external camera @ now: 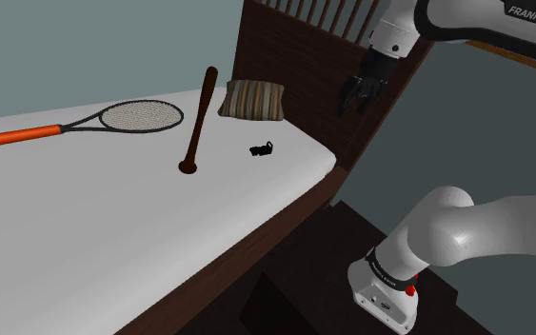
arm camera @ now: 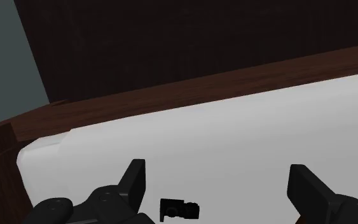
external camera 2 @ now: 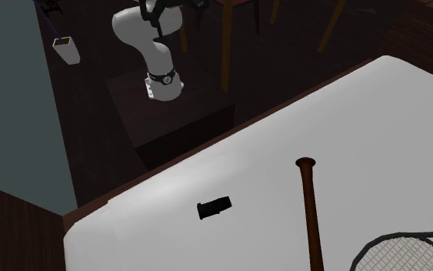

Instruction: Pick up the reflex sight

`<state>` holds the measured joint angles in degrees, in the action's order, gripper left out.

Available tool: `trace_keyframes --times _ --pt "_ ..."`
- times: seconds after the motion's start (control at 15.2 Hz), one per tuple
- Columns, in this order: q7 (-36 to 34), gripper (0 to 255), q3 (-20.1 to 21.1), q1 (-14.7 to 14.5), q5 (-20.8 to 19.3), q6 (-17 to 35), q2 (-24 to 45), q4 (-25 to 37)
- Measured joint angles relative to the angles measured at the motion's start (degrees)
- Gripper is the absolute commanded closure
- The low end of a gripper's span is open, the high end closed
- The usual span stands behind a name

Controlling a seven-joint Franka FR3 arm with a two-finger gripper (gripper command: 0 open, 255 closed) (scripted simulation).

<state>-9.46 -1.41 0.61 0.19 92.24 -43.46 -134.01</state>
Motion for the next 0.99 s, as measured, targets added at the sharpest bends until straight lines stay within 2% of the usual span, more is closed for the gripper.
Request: trace_keyframes --times 0.13,0.4,0.99 --pt "0.14 0 -0.15 0.08 -0.14 0.71 0.75 0.00" --pt "0.69 0 -0.86 0.48 -0.79 6.99 6.02 -1.25" --pt "2.51 0 -3.12 1.57 -2.04 21.18 23.04 1.17"
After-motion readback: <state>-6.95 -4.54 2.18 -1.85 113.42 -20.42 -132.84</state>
